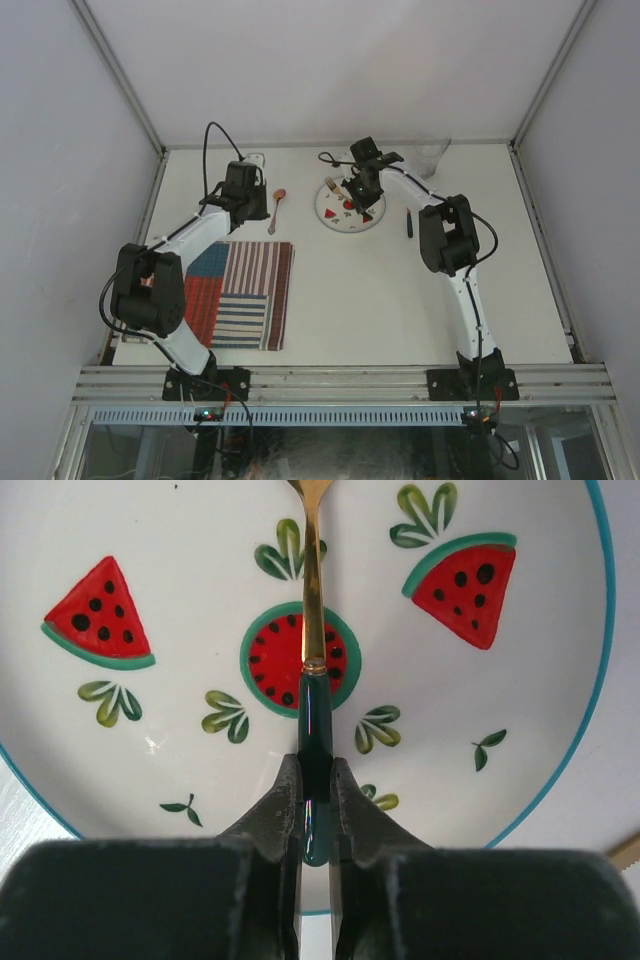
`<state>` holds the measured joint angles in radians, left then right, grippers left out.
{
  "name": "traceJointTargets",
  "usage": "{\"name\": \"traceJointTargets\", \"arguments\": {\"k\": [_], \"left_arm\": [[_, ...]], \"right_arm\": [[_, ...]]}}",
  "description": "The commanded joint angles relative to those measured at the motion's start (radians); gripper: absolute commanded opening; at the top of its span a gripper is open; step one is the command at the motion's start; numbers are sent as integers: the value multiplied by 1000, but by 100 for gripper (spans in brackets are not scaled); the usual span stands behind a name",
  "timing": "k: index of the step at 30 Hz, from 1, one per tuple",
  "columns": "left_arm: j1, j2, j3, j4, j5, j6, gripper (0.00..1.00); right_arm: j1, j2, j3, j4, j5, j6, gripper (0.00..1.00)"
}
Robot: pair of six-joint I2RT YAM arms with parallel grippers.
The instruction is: Set the dinner table for one person
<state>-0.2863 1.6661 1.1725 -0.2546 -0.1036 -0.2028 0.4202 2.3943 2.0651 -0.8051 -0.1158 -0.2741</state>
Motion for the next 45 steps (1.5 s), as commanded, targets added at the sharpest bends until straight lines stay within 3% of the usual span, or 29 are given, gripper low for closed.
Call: {"name": "traceJointTargets", "arguments": {"k": [1,14,24,36,45], "left_arm": [[-8,-56,-27,32,-16,-10,23],[-38,-18,8,48,41,-26,23],[-107,-2,17,29,-3,-44,23],[-145,40,19,31,-11,-76,23],[-169,137,96,-2,-20,-104,25]], "right_arm": [[-7,8,27,0,-8,4,0],[-69,-175,-135,129,160,116,0],[-121,-315,-306,211,221,196,0],[-179,-303,-436,216,291,293,0],[-189,-256,-425,203,293,312,0]]}}
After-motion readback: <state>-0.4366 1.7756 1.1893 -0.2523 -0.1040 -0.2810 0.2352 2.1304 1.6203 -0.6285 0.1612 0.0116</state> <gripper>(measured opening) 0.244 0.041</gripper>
